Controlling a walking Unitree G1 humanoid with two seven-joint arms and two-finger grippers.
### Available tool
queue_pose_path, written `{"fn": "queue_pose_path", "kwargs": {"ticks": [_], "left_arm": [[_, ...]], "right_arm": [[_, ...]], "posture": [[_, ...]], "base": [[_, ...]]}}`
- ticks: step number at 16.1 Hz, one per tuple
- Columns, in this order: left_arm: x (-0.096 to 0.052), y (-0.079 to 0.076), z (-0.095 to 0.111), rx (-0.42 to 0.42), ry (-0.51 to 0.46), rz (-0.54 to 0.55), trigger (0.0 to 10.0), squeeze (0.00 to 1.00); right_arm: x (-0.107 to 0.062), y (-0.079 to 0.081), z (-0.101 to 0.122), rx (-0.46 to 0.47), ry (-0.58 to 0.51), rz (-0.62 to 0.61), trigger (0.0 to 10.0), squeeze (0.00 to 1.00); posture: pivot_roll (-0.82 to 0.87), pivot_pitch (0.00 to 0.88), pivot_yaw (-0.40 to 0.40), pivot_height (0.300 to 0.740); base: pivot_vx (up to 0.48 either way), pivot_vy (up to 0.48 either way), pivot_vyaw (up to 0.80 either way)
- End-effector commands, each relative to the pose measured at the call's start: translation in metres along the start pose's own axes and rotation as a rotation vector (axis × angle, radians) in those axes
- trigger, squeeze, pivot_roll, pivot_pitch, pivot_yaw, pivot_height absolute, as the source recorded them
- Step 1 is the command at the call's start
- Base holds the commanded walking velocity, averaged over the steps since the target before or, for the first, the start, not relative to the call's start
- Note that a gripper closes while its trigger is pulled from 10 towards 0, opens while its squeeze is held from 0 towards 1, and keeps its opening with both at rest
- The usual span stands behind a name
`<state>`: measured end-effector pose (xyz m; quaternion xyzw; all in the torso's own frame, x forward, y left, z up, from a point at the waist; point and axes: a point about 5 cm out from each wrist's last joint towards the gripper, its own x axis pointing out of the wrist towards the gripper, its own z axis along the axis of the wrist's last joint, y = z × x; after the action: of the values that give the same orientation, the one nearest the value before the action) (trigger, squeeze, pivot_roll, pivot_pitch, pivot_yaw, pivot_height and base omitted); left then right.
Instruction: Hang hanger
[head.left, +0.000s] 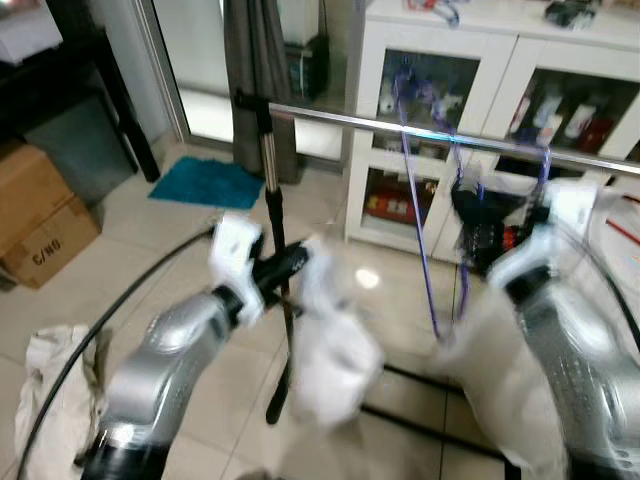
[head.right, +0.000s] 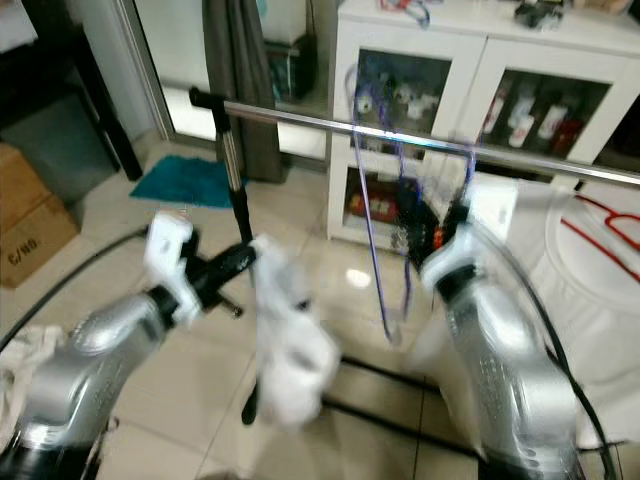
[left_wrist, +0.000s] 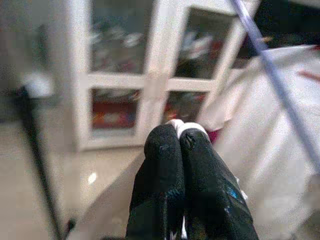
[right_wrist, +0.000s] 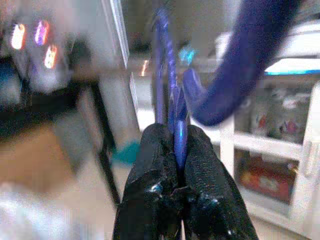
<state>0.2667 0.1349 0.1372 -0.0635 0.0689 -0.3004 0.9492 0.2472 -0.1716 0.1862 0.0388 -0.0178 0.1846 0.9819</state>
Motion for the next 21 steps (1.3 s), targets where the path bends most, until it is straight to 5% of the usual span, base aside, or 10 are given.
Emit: {"fn": "queue_pose_path", "kwargs": {"ticks": [1,3,4,5,10,19,21], "left_arm": [[-0.006,0.004,0.007,0.027,-0.031,0.053,0.0,0.00],[-0.013,0.005,0.002,-0.010,-0.012,0.107,0.0,0.00],[-0.016,0.005,0.001,-0.012,-0.006,0.117,1.3,0.00],[-0.019,0.005,0.001,-0.008,-0.022,0.138,10.0,0.00],[-0.025,0.002,-0.010,0.042,0.061,0.158,10.0,0.00],[-0.040,0.001,-0.012,0.053,0.033,0.305,10.0,0.00],[-0.038,0.002,-0.019,0.136,0.063,0.309,10.0,0.00]], "right_arm": [[-0.005,0.010,-0.003,-0.062,0.046,0.058,10.0,0.00],[-0.021,0.021,-0.019,-0.141,0.144,0.126,10.0,0.00],[-0.028,0.026,-0.027,-0.149,0.172,0.153,10.0,0.00],[-0.032,0.031,-0.032,-0.114,0.189,0.162,10.0,0.00],[-0.040,0.034,-0.040,-0.012,0.219,0.154,10.0,0.00],[-0.016,0.026,-0.044,-0.076,0.264,0.082,10.0,0.00],[-0.016,0.022,-0.042,-0.054,0.248,0.030,10.0,0.00]], "posture": [[0.05,0.000,0.017,0.740],[0.05,0.000,0.018,0.740],[0.05,0.000,0.022,0.740],[0.04,0.000,0.022,0.740],[0.03,0.000,0.044,0.740],[0.07,0.011,-0.071,0.740],[0.07,0.002,-0.064,0.740]], "base": [[0.000,0.000,0.00],[0.000,0.000,0.00],[0.000,0.000,-0.76],[0.000,0.000,-0.80],[0.000,0.000,-0.80],[0.000,0.000,-0.79],[0.000,0.000,0.00]]}}
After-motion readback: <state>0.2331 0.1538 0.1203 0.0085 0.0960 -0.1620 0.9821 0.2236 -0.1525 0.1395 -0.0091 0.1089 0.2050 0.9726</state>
